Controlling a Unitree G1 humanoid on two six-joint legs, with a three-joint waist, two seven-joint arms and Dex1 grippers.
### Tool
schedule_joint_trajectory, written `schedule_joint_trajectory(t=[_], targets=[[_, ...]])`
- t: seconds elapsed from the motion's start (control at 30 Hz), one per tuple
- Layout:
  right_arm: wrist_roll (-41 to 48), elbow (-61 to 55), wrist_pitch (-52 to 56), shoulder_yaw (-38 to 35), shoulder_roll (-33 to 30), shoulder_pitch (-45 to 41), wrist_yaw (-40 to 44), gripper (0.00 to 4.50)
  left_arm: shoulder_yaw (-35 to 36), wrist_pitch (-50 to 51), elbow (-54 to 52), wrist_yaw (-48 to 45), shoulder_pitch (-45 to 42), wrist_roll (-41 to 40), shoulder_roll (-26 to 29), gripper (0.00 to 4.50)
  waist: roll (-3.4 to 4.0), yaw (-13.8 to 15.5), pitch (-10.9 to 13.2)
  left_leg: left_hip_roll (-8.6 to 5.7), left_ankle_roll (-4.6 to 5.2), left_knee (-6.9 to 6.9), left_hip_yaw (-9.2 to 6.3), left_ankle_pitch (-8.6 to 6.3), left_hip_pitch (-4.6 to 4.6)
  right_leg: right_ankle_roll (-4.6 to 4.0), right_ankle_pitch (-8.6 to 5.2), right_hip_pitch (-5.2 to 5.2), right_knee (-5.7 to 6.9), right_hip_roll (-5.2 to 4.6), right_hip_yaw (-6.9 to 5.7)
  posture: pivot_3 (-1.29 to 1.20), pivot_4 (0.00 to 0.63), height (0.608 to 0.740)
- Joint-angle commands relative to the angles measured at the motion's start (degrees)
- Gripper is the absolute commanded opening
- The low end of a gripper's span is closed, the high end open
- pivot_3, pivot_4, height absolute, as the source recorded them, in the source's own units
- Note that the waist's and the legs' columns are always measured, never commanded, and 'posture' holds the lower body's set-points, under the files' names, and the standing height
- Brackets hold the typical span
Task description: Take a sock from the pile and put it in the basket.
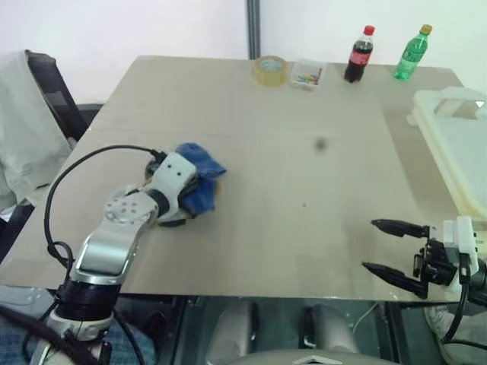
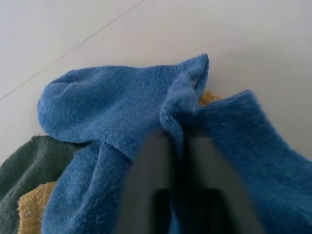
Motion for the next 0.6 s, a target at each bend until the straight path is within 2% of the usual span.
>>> schedule_joint_trajectory(t=[0.03, 0.27, 0.33, 0.47, 0.6], targets=[[0.5, -1.7, -1.1, -1.5, 0.0, -0.1, 0.2, 4.50, 1.0, -0.3, -0.6, 1.1, -1.2, 0.5, -1.1, 2.07, -0.01, 0.0, 0.0, 0.00, 0.00, 0.00, -0.01, 0.00, 0.00, 0.00, 0.00, 0.00, 0.01, -0.01, 0.00, 0.00, 0.150, 0.735], [0.1, -0.9, -1.4, -0.9, -0.3, -0.9, 0.4, 4.50, 1.7, 0.7, -1.4, 1.8, -2.9, -0.1, -2.5, 2.07, -0.01, 0.1, 0.0, -0.01, 0.01, 0.01, 0.00, 0.00, 0.00, 0.00, 0.00, 0.00, 0.02, 0.00, -0.01, 0.00, 0.150, 0.735], [-0.1, -0.8, -1.5, -0.8, -0.3, -1.0, 0.5, 4.50, 1.9, 1.0, -1.7, 2.0, -3.6, -0.2, -2.7, 1.58, -0.01, 0.0, 0.0, -0.02, 0.01, 0.01, 0.00, 0.00, -0.01, 0.00, 0.00, 0.00, 0.02, 0.00, -0.02, 0.00, 0.150, 0.735], [-0.3, -0.6, -1.5, -0.8, -0.2, -1.0, 0.5, 4.50, 2.3, 1.1, -1.6, 2.4, -4.8, 0.1, -2.7, 0.03, -0.02, 0.0, 0.0, -0.02, -0.01, 0.01, 0.00, 0.01, -0.01, 0.00, 0.00, 0.00, 0.02, 0.01, -0.02, 0.00, 0.150, 0.735], [-0.6, -0.6, -1.7, -0.6, 0.1, -0.9, 0.5, 4.50, 2.6, 1.6, -1.4, 2.5, -5.7, -0.3, -2.9, 0.03, -0.02, 0.0, 0.0, -0.02, 0.00, 0.01, 0.00, 0.01, -0.01, 0.00, 0.00, 0.00, 0.03, 0.01, -0.02, 0.00, 0.150, 0.735]])
